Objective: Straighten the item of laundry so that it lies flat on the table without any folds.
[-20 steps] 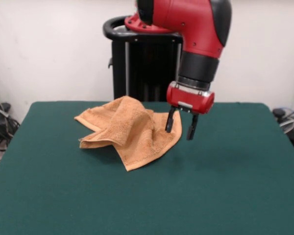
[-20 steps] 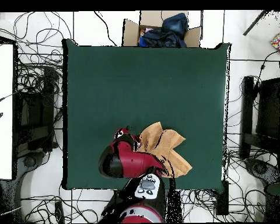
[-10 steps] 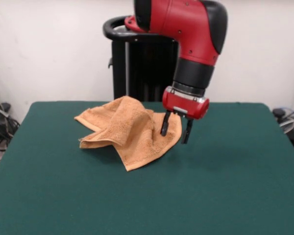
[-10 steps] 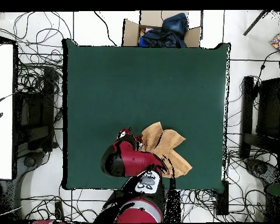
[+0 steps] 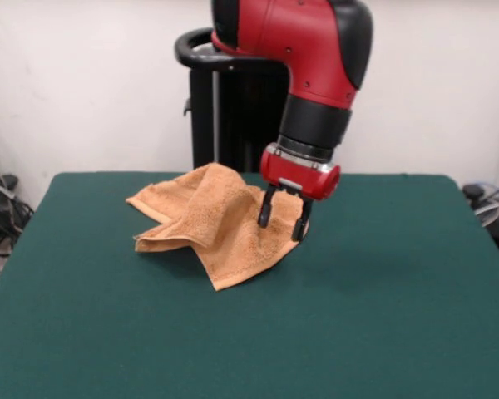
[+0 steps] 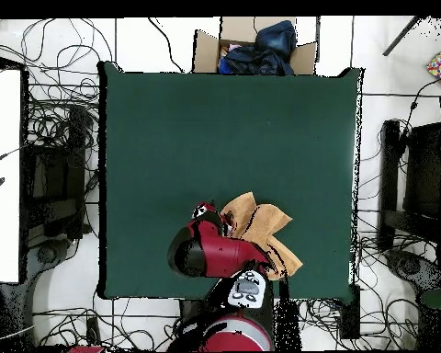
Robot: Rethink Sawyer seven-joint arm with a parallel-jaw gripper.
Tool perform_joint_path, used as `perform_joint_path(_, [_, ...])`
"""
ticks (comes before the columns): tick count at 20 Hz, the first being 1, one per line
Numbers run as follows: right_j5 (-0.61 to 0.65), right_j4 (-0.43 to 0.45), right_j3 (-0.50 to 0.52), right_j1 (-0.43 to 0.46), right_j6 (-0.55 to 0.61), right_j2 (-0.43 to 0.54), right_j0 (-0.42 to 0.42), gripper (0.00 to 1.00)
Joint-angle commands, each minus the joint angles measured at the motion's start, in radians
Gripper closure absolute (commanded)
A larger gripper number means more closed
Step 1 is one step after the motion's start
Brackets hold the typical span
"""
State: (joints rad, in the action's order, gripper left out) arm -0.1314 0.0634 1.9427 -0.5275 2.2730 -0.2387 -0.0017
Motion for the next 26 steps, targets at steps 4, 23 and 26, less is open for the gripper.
perform_joint_path(4, [0.13, 0.037, -0.077, -0.015, 0.021, 0.129, -0.035, 0.0])
perform_joint_path(23, [0.113, 0.051, -0.072, -0.021, 0.039, 0.134, -0.042, 0.0])
perform_joint_path(26, [0.111, 0.049, -0.071, -0.02, 0.042, 0.139, -0.046, 0.0])
